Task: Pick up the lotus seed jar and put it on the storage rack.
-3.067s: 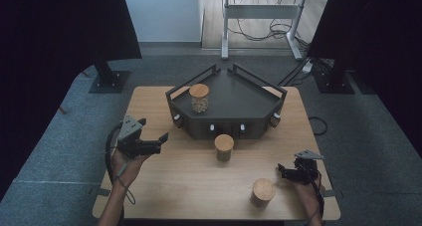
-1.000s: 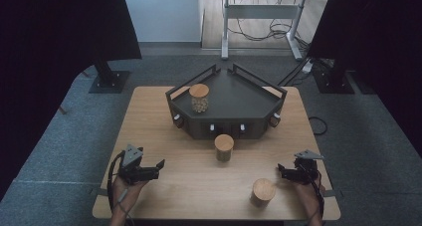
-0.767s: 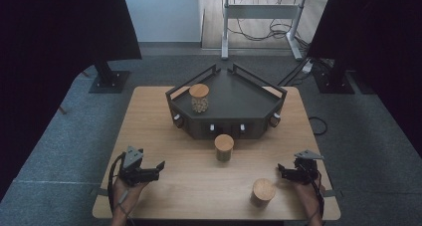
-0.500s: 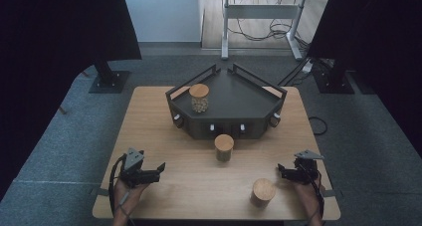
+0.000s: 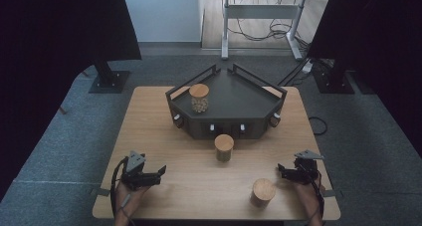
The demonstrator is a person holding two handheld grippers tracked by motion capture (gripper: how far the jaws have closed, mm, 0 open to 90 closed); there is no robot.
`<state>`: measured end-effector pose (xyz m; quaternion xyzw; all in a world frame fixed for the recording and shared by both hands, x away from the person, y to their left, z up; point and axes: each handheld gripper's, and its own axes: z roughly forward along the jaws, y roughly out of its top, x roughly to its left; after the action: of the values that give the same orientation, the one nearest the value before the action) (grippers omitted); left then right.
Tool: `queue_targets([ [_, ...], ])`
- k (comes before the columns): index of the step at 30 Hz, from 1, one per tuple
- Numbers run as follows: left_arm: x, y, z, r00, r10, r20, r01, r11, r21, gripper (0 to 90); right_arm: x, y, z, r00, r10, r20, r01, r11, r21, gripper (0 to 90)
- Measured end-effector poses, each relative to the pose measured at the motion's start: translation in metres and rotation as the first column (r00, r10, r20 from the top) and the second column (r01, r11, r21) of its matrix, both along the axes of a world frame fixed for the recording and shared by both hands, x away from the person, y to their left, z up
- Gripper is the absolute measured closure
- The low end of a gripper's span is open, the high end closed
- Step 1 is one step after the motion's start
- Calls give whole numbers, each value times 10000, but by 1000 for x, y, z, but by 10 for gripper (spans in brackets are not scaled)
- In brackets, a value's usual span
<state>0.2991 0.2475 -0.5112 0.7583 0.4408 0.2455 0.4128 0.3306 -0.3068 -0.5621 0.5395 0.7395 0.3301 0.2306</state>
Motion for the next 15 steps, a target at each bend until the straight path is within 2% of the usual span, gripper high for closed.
queue_targets([
  [15, -1, -1, -14, 9997, 18, -244, -18, 10000, 15, 49, 0, 0, 0, 10000, 22, -12, -23, 10000, -5, 102],
])
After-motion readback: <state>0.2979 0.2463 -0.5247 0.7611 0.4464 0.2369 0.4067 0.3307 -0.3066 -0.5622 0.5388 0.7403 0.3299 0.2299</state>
